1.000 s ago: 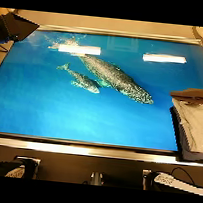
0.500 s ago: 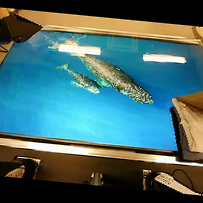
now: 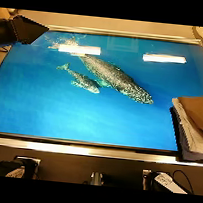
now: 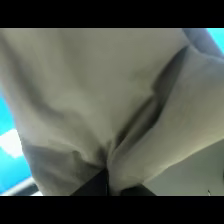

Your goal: Fold the shirts.

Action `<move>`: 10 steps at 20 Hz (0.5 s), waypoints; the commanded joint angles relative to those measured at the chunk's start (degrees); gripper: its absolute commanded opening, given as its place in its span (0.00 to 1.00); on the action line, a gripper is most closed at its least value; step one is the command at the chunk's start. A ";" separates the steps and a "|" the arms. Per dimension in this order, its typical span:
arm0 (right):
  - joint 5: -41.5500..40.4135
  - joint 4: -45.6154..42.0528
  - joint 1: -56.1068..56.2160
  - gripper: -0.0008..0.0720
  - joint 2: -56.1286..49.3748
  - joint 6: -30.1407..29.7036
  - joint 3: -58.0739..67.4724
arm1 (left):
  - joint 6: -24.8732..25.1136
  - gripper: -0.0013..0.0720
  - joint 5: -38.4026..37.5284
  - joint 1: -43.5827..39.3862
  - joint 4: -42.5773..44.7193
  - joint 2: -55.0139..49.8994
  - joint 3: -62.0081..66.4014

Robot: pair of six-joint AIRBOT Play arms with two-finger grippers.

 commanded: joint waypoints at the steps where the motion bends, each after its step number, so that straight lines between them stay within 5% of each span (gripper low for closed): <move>1: -2.56 -4.39 -0.02 0.05 1.03 -1.95 -8.28 | -0.48 0.05 0.02 -0.11 0.00 -0.02 0.00; 5: -4.96 -5.46 -0.02 0.05 1.07 -1.90 -13.03 | -0.87 0.05 0.07 -0.11 0.00 -0.02 0.00; 6: -5.62 -6.58 -0.02 0.14 1.07 -1.75 -13.00 | -0.87 0.05 0.04 -0.11 0.00 -0.02 0.00; 8: -6.32 -9.64 -0.02 0.75 1.07 -2.75 -11.82 | -0.87 0.05 0.04 -0.11 0.00 -0.04 0.00; 9: -6.60 -11.30 -0.02 0.95 1.07 -5.51 -10.29 | -0.85 0.05 0.07 -0.11 0.00 -0.04 0.00; 10: -6.67 -12.74 -0.02 0.96 1.05 -7.58 -7.96 | -0.85 0.05 0.07 -0.11 0.00 -0.04 0.00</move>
